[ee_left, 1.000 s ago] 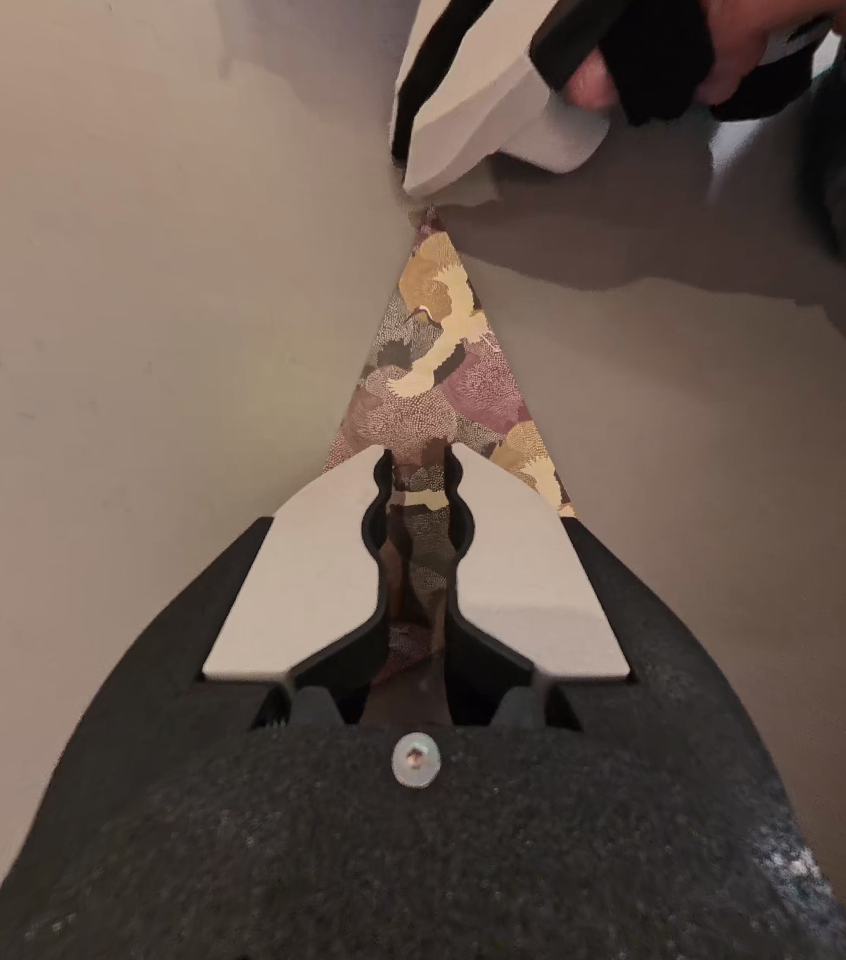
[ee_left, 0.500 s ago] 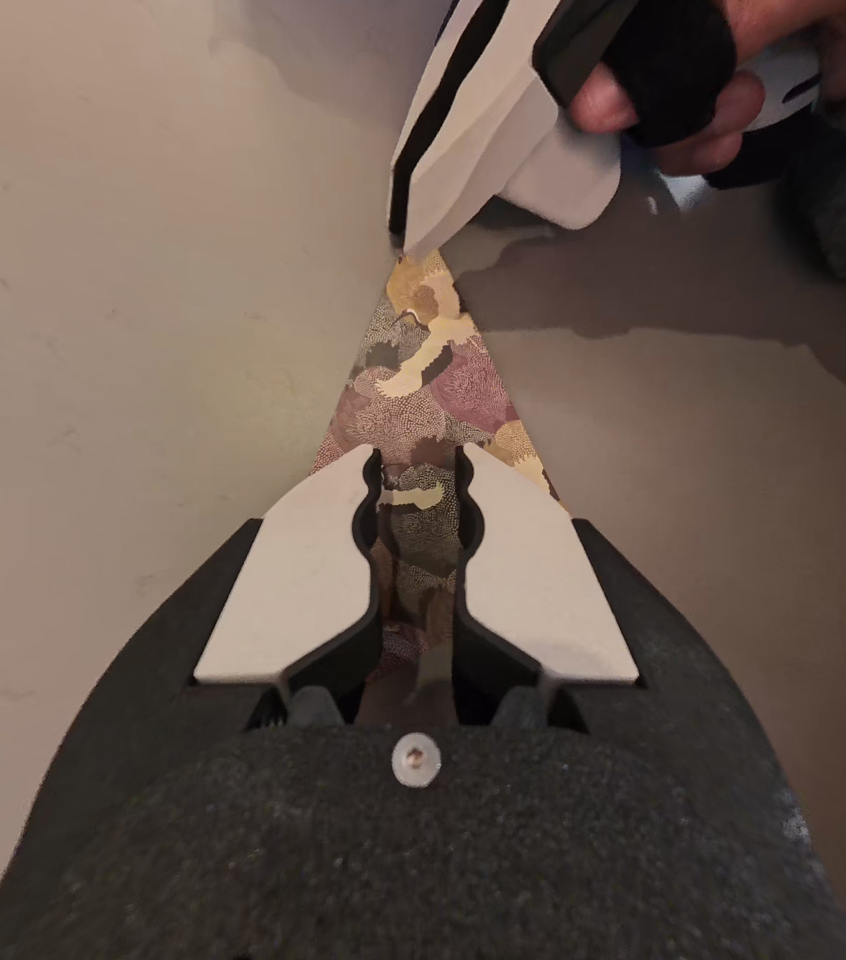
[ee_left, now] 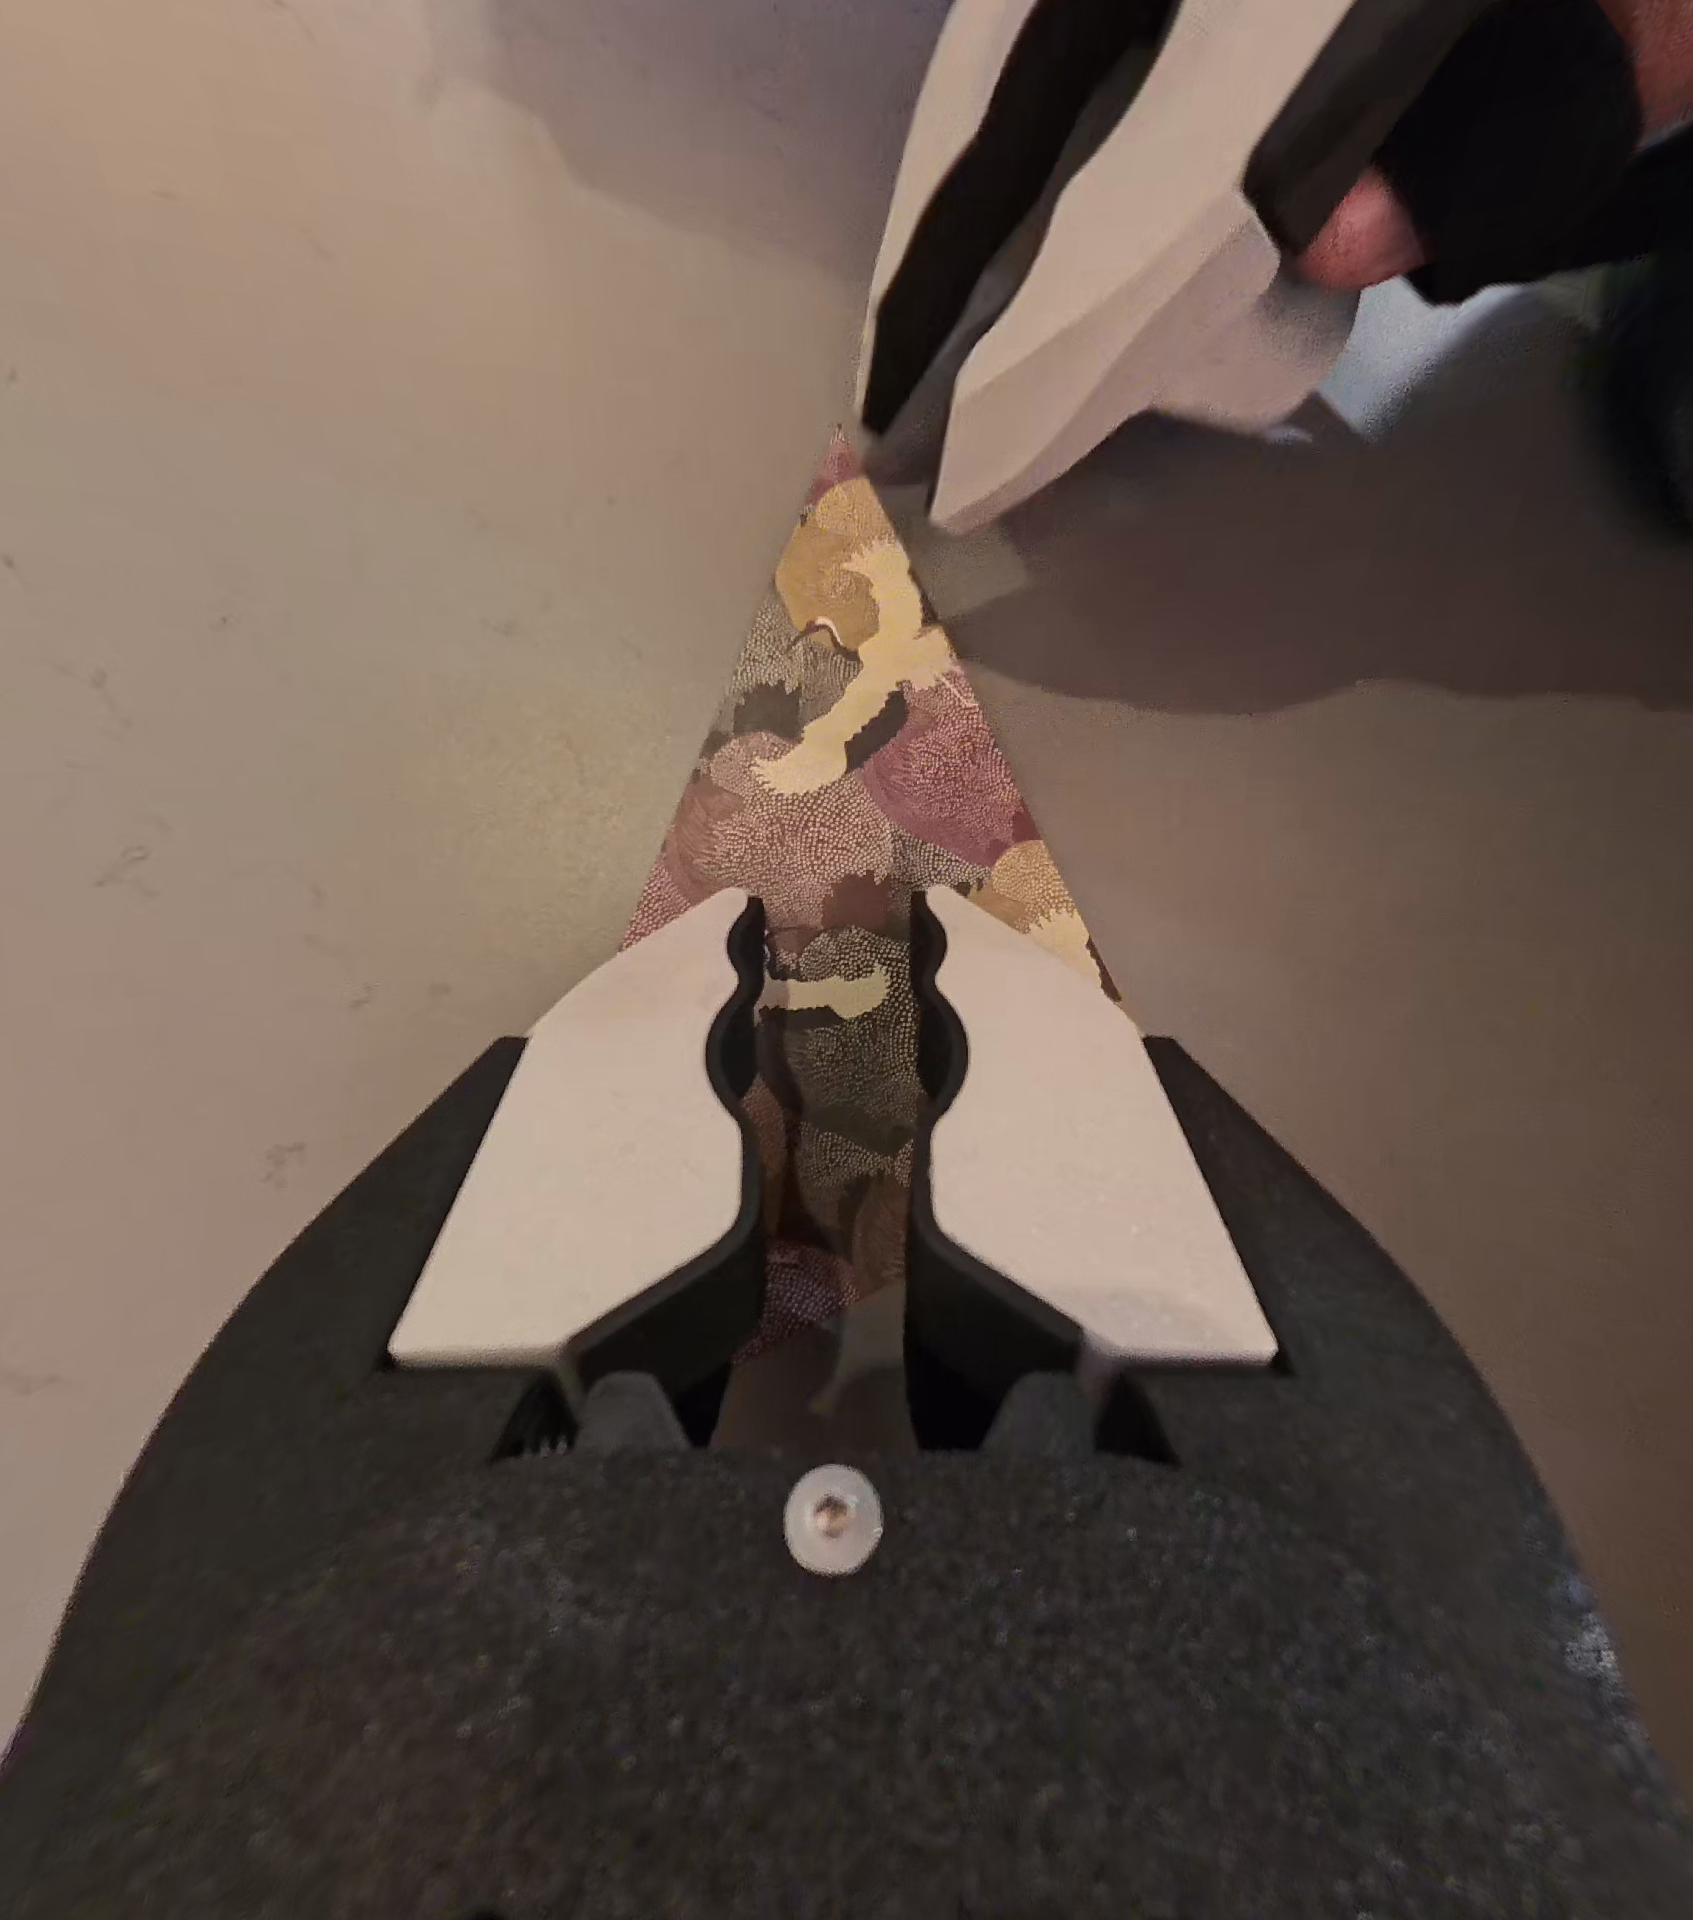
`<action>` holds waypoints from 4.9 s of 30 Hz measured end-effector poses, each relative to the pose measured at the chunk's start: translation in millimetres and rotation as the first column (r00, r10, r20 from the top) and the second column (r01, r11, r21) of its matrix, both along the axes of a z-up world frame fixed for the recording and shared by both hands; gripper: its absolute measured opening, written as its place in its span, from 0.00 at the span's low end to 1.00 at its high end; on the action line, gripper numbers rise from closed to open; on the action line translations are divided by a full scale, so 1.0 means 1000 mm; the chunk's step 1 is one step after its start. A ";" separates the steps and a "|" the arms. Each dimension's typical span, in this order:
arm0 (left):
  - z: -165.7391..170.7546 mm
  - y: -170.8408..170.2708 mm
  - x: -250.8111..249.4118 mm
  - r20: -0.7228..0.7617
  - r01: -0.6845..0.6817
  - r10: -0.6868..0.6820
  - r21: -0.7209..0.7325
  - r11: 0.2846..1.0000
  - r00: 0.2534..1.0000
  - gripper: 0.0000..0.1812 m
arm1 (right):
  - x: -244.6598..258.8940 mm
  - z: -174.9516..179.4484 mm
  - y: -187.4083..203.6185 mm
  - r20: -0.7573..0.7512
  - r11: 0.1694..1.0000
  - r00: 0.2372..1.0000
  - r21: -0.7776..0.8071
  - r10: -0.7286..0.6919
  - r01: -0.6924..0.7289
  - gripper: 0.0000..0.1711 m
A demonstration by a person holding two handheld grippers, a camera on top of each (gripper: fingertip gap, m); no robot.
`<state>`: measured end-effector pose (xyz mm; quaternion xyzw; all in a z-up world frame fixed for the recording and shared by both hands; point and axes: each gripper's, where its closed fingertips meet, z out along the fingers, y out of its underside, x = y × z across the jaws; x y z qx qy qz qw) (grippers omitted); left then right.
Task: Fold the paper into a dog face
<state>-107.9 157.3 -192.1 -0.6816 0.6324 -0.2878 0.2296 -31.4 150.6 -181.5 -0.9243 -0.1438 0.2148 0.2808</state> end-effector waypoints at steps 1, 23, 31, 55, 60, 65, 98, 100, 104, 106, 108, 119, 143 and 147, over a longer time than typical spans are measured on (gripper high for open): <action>0.000 0.000 0.000 0.000 0.001 -0.001 0.003 1.000 1.000 0.14 | 0.007 -0.003 -0.001 0.094 1.000 0.996 0.008 0.014 -0.014 0.19; 0.000 0.000 0.000 -0.001 0.003 -0.003 0.015 1.000 1.000 0.14 | -0.027 0.020 0.006 -0.481 0.993 0.868 -0.047 -0.119 0.110 0.21; 0.000 0.000 -0.001 -0.002 0.003 -0.003 0.014 1.000 1.000 0.14 | -0.019 0.007 0.002 -0.207 0.997 0.976 0.038 -0.062 0.071 0.20; 0.000 -0.001 -0.001 -0.007 0.005 -0.005 0.018 1.000 1.000 0.15 | 0.011 -0.007 0.006 0.052 0.993 0.992 0.017 -0.116 0.115 0.00; 0.000 0.000 -0.001 -0.006 0.003 -0.003 0.016 1.000 1.000 0.14 | -0.002 0.012 0.006 0.036 0.994 0.998 0.090 -0.060 0.056 0.00; 0.000 0.000 -0.001 -0.006 0.001 -0.001 0.018 1.000 1.000 0.14 | -0.022 0.018 -0.001 0.072 0.990 0.997 0.135 0.024 -0.033 0.00; -0.002 0.008 0.000 -0.059 -0.040 0.045 0.079 0.996 0.997 0.05 | -0.041 0.009 -0.028 0.152 0.964 0.973 0.175 0.172 -0.198 0.00; -0.002 0.008 0.000 -0.061 -0.041 0.046 0.089 0.995 0.997 0.05 | -0.029 0.011 -0.026 0.115 0.976 0.988 0.179 0.107 -0.127 0.01; -0.002 0.008 0.000 -0.059 -0.043 0.050 0.108 0.993 0.997 0.06 | -0.011 0.002 -0.030 0.103 0.990 0.994 0.134 0.032 -0.046 0.09; -0.002 0.007 0.000 -0.056 -0.045 0.051 0.106 0.993 0.997 0.06 | -0.007 -0.001 -0.032 0.088 0.994 0.996 0.109 -0.001 -0.009 0.13; -0.002 0.007 0.000 -0.053 -0.046 0.052 0.104 0.993 0.997 0.07 | -0.006 -0.006 -0.035 0.072 0.998 0.997 0.063 -0.015 0.010 0.14; -0.002 0.006 0.000 -0.047 -0.051 0.056 0.099 0.994 0.997 0.07 | -0.026 -0.003 -0.037 -0.124 0.996 0.988 -0.042 -0.087 0.082 0.22; -0.002 0.003 0.000 -0.046 -0.050 0.055 0.092 0.995 0.997 0.00 | -0.082 -0.006 -0.067 0.049 0.969 0.968 0.002 0.246 -0.247 0.28; -0.002 0.003 0.000 -0.056 -0.055 0.060 0.096 0.994 0.997 0.00 | -0.077 -0.012 -0.063 0.241 0.955 0.934 0.072 0.264 -0.289 0.27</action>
